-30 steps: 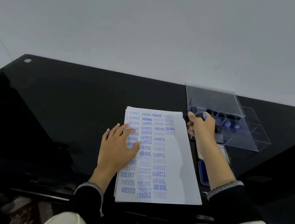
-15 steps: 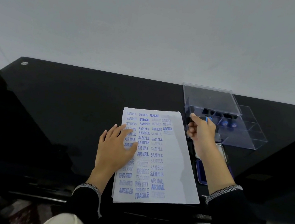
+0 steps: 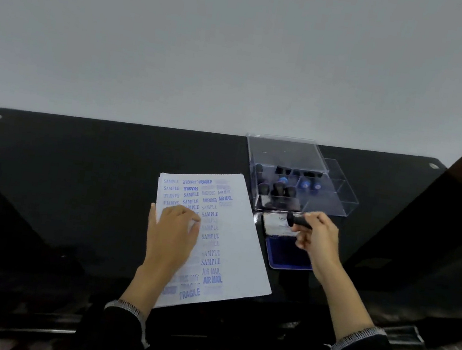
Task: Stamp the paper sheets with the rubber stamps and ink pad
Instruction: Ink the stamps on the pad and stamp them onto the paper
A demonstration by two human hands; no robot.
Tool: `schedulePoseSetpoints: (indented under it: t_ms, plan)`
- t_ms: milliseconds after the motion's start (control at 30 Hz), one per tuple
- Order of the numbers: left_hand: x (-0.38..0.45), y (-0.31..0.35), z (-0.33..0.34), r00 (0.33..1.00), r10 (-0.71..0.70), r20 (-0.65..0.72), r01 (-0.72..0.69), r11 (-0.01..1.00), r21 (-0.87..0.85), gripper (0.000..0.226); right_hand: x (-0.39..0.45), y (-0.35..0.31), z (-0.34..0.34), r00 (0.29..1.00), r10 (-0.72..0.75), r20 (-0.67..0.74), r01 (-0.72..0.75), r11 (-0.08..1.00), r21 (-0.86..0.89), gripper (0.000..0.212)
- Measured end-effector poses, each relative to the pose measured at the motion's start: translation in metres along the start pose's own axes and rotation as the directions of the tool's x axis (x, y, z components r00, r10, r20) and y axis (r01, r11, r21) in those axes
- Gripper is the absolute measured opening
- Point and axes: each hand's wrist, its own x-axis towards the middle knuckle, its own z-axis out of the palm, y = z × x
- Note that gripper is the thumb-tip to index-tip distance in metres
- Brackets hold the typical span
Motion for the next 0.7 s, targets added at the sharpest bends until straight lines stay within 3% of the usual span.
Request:
schedulePoseSetpoints:
  t_ms: [100, 200, 267, 367, 700]
  plan:
    - [-0.009, 0.047, 0.015, 0.982, 0.159, 0.098, -0.125, 0.949, -0.29, 0.02, 0.0, 0.01, -0.028, 0.996, -0.054, -0.065, 0.04, 0.981, -0.192, 0.03]
    - [-0.02, 0.081, 0.033, 0.909, 0.31, 0.279, -0.186, 0.9, -0.393, 0.042, -0.005, 0.014, -0.045, 0.97, -0.207, -0.126, 0.135, 0.893, -0.428, 0.04]
    - [-0.025, 0.09, 0.044, 0.885, 0.328, 0.332, -0.192, 0.904, -0.381, 0.065, -0.007, 0.014, -0.05, 0.953, -0.281, -0.111, 0.18, 0.823, -0.539, 0.041]
    - [-0.027, 0.091, 0.054, 0.879, 0.342, 0.331, -0.25, 0.924, -0.29, 0.083, -0.006, 0.015, -0.051, 0.958, -0.277, -0.072, 0.184, 0.788, -0.587, 0.038]
    - [-0.03, 0.088, 0.062, 0.891, 0.365, 0.27, -0.307, 0.923, -0.233, 0.08, -0.007, 0.022, -0.047, 0.964, -0.26, -0.059, 0.172, 0.774, -0.609, 0.039]
